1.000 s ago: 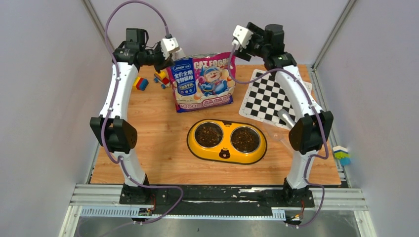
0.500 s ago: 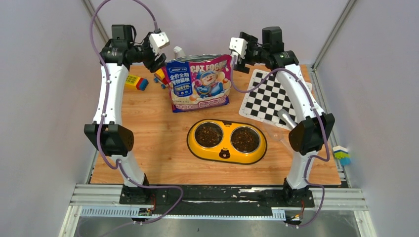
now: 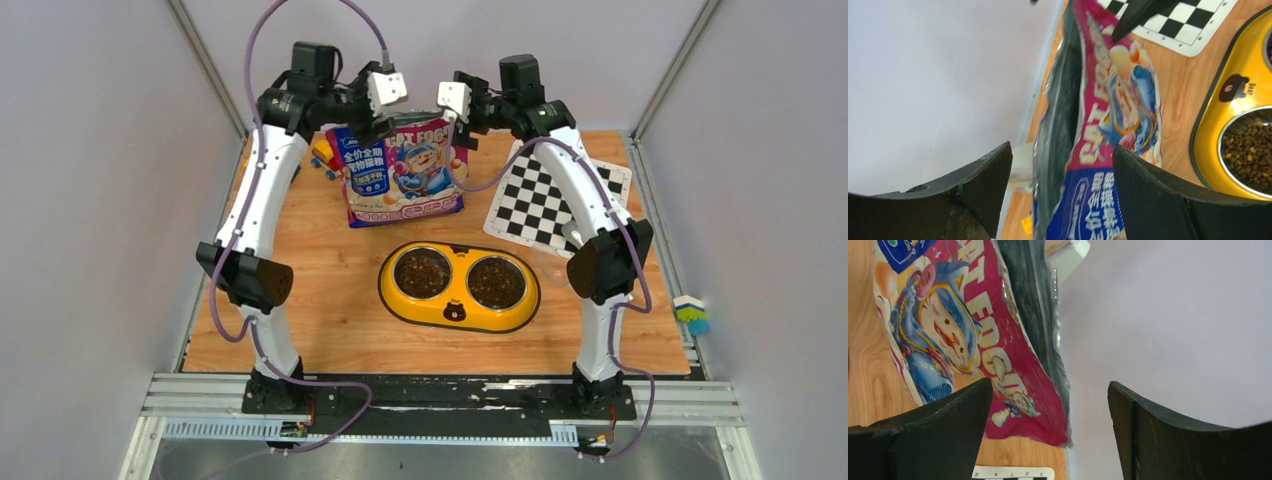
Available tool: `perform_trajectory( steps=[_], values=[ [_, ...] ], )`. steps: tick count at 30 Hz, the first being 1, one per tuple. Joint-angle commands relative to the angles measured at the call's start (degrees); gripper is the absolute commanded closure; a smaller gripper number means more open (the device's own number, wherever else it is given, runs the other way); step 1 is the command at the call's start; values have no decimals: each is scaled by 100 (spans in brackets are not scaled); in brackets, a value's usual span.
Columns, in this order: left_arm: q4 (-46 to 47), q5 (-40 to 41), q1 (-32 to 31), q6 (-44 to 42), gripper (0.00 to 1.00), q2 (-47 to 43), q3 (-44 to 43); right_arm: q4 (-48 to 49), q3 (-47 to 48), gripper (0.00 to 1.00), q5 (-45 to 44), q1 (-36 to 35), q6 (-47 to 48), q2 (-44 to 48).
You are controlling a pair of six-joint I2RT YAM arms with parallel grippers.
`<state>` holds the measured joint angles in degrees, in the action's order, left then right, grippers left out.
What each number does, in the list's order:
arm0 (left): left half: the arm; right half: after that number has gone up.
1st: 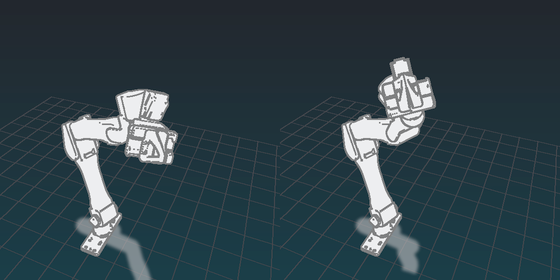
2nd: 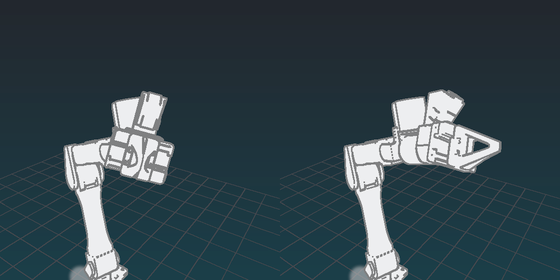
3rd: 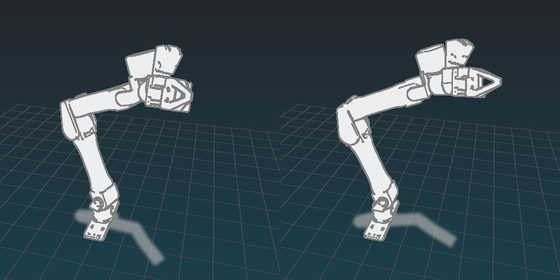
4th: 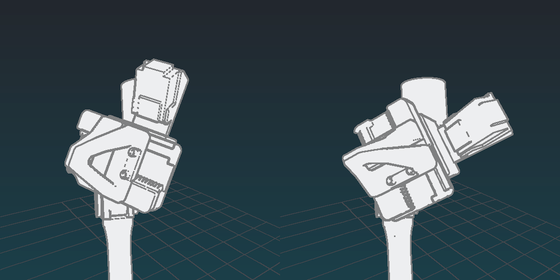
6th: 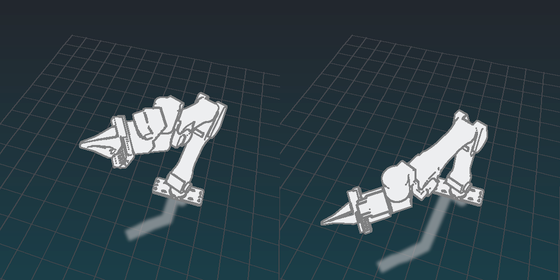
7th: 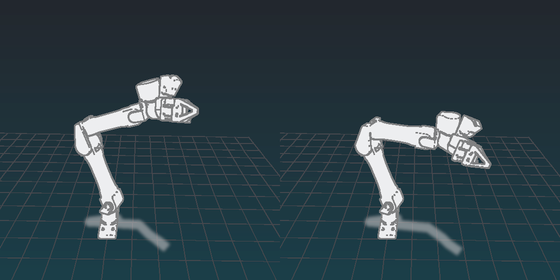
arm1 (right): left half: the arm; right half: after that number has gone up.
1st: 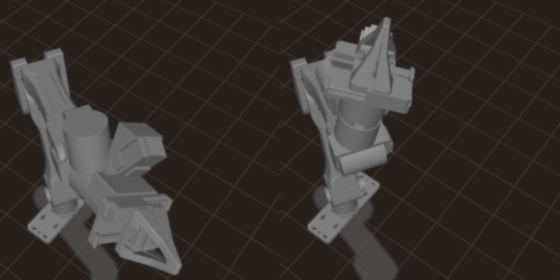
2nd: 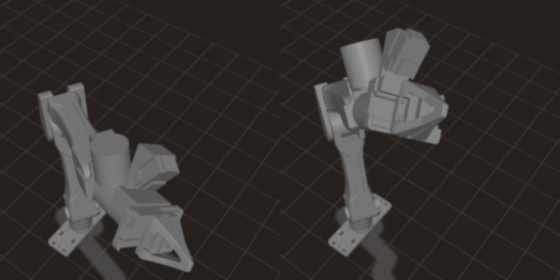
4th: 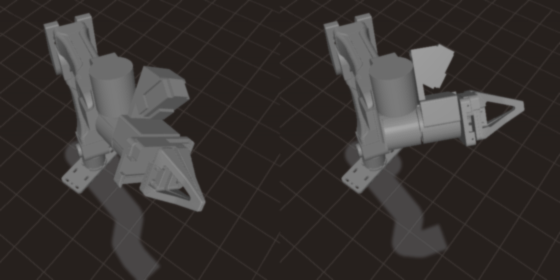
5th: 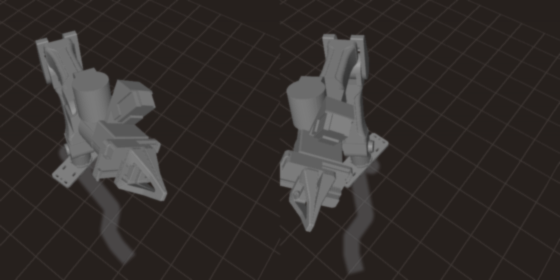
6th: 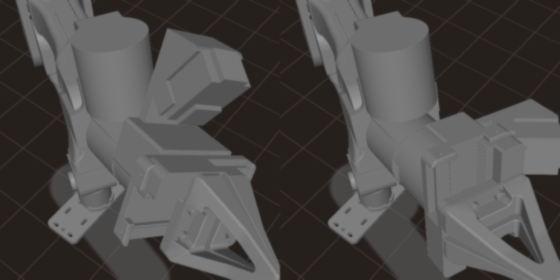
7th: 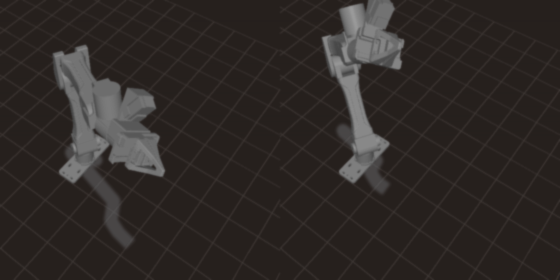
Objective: Serve the pet food
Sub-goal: Close the pet food bag at the center of the board.
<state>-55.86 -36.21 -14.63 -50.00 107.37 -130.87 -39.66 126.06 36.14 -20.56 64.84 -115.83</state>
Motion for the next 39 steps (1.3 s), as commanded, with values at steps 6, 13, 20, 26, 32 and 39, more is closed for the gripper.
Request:
perform_trajectory(
  steps=[6, 13, 20, 26, 32, 39],
  values=[
    [565, 18, -571, 416, 18, 563, -444, 166, 205, 54, 315, 78, -314, -221],
    [824, -59, -927, 562, 18, 894, -609, 185, 141, 70, 648, 348, -635, -96],
    [1231, 161, -1154, 649, 17, 1210, -765, 217, 135, 100, 695, 353, -848, -72],
    [1628, 490, -1285, 787, 21, 1372, -754, 335, 26, 100, 727, 365, -1223, 65],
    [1789, 698, -1286, 753, 36, 1471, -753, 445, -32, 100, 712, 364, -1577, 169],
    [1511, 533, -1288, 555, 34, 1589, -755, 643, -64, 100, 635, 376, -1991, 194]
  ],
)
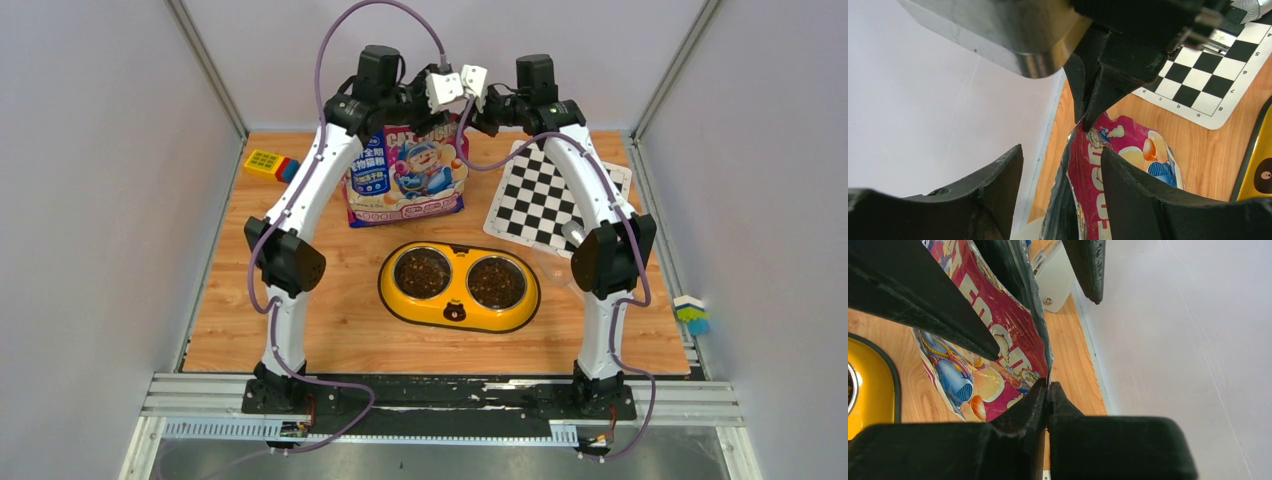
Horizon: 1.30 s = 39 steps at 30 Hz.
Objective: Serve the pet food
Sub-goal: Close the pet food bag at the center of the board.
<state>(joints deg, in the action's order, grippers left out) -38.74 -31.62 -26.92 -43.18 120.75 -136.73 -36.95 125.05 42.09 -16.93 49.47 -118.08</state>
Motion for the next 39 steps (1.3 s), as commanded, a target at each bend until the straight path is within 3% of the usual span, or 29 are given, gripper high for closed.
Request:
perform_trajectory(
  steps=[1, 15, 17, 18, 21, 26, 28, 31, 33, 39],
  values=[
    [-265, 49, -59, -141, 35, 281, -181, 431, 37, 100, 1, 10, -561, 422],
    [-799, 269, -112, -693, 48, 523, -233, 749, 7, 100, -105, 10, -1168, 510],
    [-977, 264, -112, -759, 44, 547, -277, 766, -22, 100, -73, 10, -1184, 535],
    [-1114, 250, -108, -783, 35, 568, -305, 761, -31, 100, -51, 7, -1181, 538],
    [-1222, 166, -104, -723, 22, 568, -297, 748, -87, 100, 59, 21, -1120, 568],
    [-771, 116, -57, -330, 24, 477, -32, 644, -135, 100, 399, 93, -972, 573],
    [-601, 133, -37, -196, 34, 475, -15, 641, -154, 100, 403, 117, -966, 572],
    [-450, 190, 2, -70, 67, 457, -1, 641, -199, 100, 341, 128, -970, 582],
    [-305, 290, 33, 41, 81, 410, 53, 664, -188, 100, 252, 137, -1041, 575],
    [106, 613, 205, 470, 100, 25, 455, 914, -285, 100, -71, 157, -1459, 610]
  ],
)
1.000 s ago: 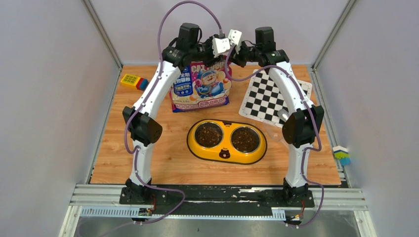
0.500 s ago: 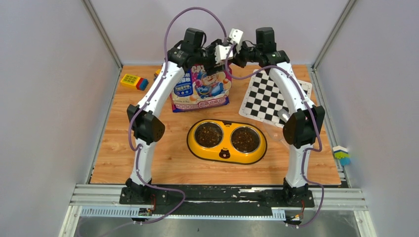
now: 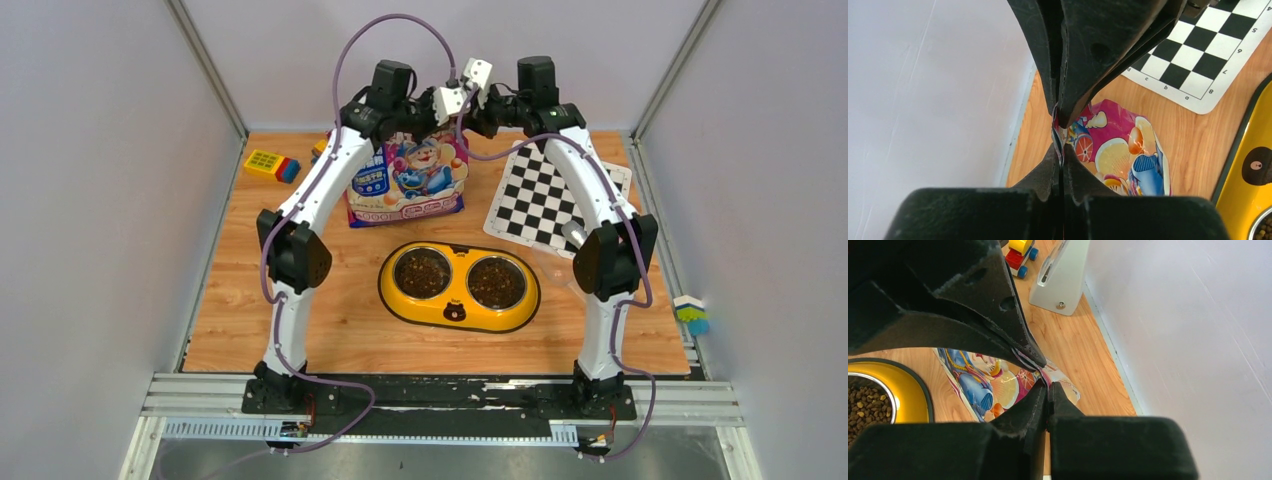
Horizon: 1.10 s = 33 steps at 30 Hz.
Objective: Serve the pet food
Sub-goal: Close the pet food bag at the center of the board.
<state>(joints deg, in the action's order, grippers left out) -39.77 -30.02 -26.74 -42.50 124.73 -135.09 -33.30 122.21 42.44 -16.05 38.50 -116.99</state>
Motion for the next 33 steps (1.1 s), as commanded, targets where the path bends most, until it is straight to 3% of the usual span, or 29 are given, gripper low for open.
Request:
perform_trajectory(
  steps=[1, 4, 7, 11, 14, 17, 18, 27, 28, 30, 31, 33],
  values=[
    [234, 565, 200, 467, 100, -420, 348, 574, -27, 100, -134, 79, -392, 505],
    [298, 773, 221, 550, 100, -614, 541, 655, -91, 100, -145, 79, -476, 538],
    [254, 962, 234, 592, 62, -725, 559, 692, -85, 100, -120, 81, -561, 554],
    [156, 1048, 296, 427, 53, -882, 681, 717, -67, 100, -125, 88, -585, 563],
    [-9, 1051, 365, 293, 63, -901, 713, 714, -68, 100, -109, 90, -594, 585],
    [-67, 1055, 443, 253, 95, -879, 747, 719, -95, 100, -92, 88, -618, 594],
    [-77, 1070, 456, 245, 98, -862, 760, 713, -107, 100, -88, 88, -616, 598],
    [-277, 718, 628, 264, 100, -955, 596, 633, -113, 100, 235, 96, -354, 619],
    [-317, 640, 640, 237, 95, -961, 575, 501, -70, 94, 410, 97, -212, 602],
    [-407, 497, 651, 198, 86, -1004, 556, 196, 74, 60, 698, 77, 283, 512],
    [-444, 462, 656, 194, 85, -1027, 561, 149, 82, 49, 771, 68, 500, 499],
    [-496, 339, 656, 210, 83, -1051, 559, 83, 145, 43, 850, 42, 836, 423]
  ],
)
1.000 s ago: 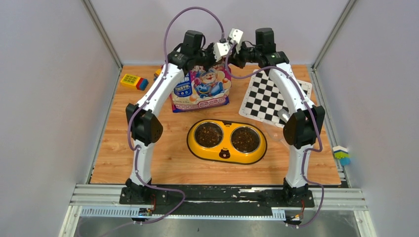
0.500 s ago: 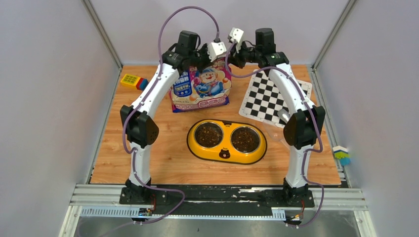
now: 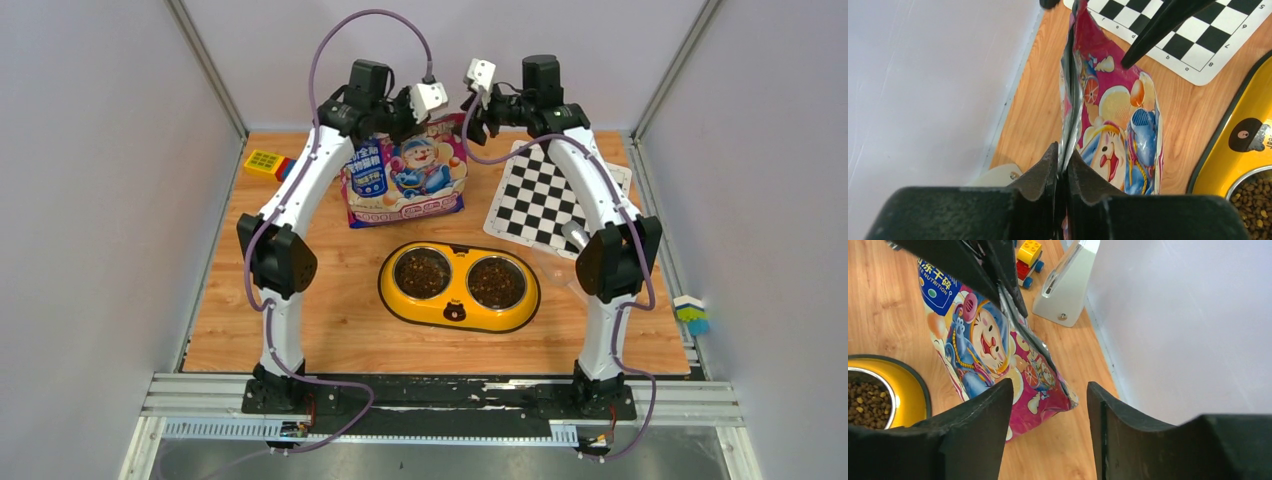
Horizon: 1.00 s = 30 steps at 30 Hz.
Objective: Serve the pet food
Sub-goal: Close the pet food bag at the center of the board.
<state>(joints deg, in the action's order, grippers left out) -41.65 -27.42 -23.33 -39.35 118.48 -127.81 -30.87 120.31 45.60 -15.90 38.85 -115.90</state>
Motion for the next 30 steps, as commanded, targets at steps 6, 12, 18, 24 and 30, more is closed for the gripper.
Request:
perform_trajectory(
  steps=[6, 12, 18, 24, 30],
  values=[
    [-435, -114, 359, 13, 54, -419, -254, -188, 395, 31, 646, -94, 1347, 175],
    [-680, -32, 443, -28, 42, -419, -410, -329, -125, 32, -306, -476, 2594, 264],
    [-747, -102, 478, -158, 45, -615, -68, -331, 190, 33, -975, -772, 2944, -8],
    [-815, -172, 490, -208, 54, -668, 87, -406, 737, 42, -1120, -943, 3027, -310],
    [-826, -250, 513, -229, 80, -689, 111, -599, 802, 48, -1243, -1029, 3192, -418]
  ],
)
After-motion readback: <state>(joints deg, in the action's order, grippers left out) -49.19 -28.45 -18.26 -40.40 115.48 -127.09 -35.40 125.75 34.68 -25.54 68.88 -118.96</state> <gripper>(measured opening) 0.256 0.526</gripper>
